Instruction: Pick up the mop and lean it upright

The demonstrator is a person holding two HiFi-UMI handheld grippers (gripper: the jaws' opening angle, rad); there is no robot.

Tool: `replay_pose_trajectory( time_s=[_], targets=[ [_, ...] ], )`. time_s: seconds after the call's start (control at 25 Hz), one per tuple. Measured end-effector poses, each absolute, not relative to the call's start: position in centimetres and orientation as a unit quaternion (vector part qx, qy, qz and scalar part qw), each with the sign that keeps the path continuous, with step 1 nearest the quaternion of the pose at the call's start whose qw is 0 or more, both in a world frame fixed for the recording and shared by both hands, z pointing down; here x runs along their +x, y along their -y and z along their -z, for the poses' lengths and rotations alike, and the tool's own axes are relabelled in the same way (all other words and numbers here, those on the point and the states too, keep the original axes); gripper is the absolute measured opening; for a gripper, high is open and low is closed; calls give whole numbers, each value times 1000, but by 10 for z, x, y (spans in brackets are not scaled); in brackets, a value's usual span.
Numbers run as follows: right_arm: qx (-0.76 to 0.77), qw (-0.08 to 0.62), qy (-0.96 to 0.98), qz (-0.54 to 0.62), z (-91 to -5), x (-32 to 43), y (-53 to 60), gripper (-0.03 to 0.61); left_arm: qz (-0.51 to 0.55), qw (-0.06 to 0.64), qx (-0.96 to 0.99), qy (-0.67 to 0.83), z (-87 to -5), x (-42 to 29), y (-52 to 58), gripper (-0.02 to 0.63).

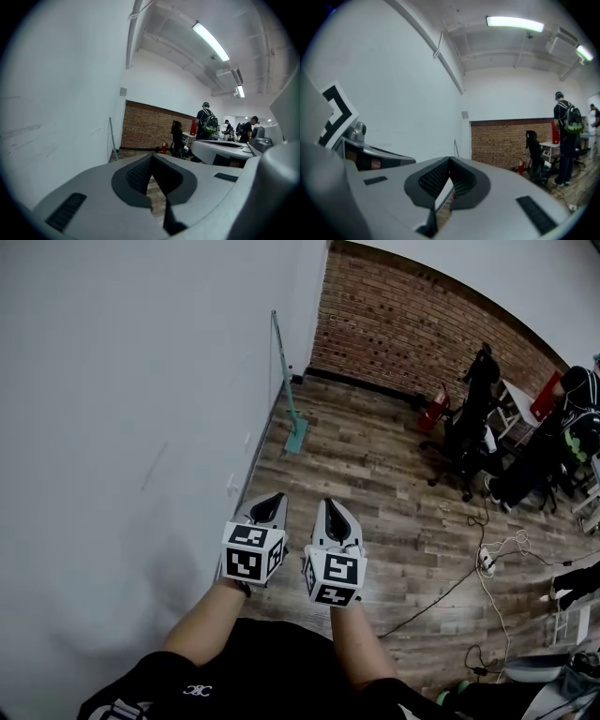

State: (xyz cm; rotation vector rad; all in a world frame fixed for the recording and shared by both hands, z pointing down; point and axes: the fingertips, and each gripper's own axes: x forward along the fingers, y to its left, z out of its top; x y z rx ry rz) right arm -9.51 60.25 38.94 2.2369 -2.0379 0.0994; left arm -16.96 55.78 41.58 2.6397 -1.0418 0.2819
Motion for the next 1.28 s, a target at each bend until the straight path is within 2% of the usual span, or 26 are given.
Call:
replay_pose_trajectory(
  time_s=[0.28, 0.48, 1.28],
  targets=[
    [744, 47, 664, -60, -412, -52, -605, 12, -132, 101, 915, 368, -433, -133, -560, -5],
    [749, 37, 658, -68, -415, -34, -582, 13, -132, 104, 917, 362, -438, -117, -539, -5],
    [769, 75, 630, -81, -419, 25, -370, 12, -125, 136, 930, 318, -434, -48, -312, -5]
  ],
)
